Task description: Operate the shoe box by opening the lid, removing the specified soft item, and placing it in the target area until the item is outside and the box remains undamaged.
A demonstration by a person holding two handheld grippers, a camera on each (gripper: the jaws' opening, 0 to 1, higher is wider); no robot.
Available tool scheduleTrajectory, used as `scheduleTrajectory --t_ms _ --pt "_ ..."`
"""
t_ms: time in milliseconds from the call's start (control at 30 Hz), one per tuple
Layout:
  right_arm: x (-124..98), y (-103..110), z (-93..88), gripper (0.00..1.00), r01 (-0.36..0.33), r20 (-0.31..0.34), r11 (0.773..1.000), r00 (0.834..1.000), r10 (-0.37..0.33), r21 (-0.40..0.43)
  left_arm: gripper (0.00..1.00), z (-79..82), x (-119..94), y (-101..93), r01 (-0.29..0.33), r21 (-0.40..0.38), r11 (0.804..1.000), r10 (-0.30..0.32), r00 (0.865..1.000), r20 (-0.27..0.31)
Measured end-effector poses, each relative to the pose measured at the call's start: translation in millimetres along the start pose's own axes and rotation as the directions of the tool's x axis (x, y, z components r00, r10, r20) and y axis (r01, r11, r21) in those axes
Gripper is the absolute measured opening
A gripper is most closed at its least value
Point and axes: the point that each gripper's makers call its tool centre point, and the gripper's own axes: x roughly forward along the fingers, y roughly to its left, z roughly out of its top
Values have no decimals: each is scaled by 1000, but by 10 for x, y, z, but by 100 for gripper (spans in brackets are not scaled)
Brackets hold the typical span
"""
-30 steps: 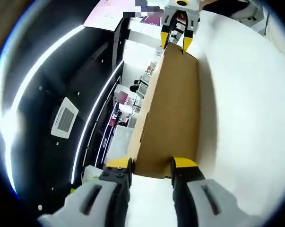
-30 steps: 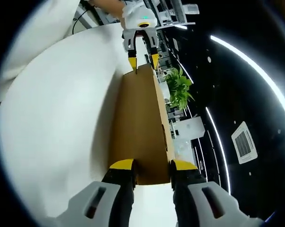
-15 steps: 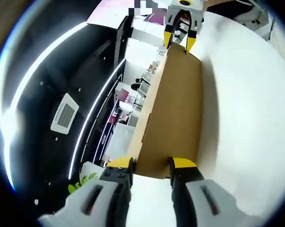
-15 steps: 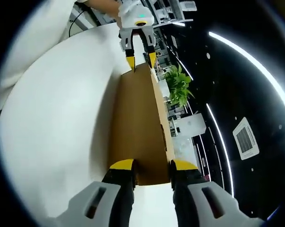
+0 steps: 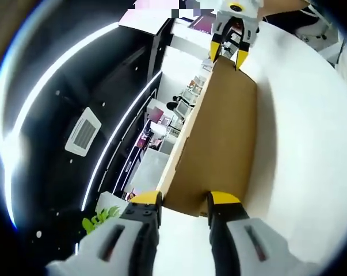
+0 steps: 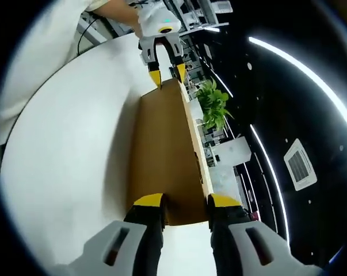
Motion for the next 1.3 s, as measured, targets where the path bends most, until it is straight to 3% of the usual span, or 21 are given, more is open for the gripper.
scheduleTrajectory --t_ms 400,567,767,1033,1233,1300 --pt "-15 -51 0 28 7 10 1000 1000 -7 24 33 60 -54 65 -22 -72 997 23 1000 12" --pt "-20 -59 14 29 17 12 997 1000 -18 71 33 57 -65 66 -35 -107 994 37 999 17" --pt "-38 -99 33 28 41 18 997 999 -43 66 33 49 -89 128 -55 -179 982 60 998 24" --pt "-41 -122 41 28 54 18 996 998 -55 67 33 19 -75 140 -63 -202 977 68 998 19" --pt "-73 -209 64 28 88 25 993 996 -90 78 33 32 -91 214 -84 -256 963 96 995 35" --pt "-76 -236 72 28 100 27 992 994 -103 80 27 4 -102 248 -101 -278 955 110 994 19"
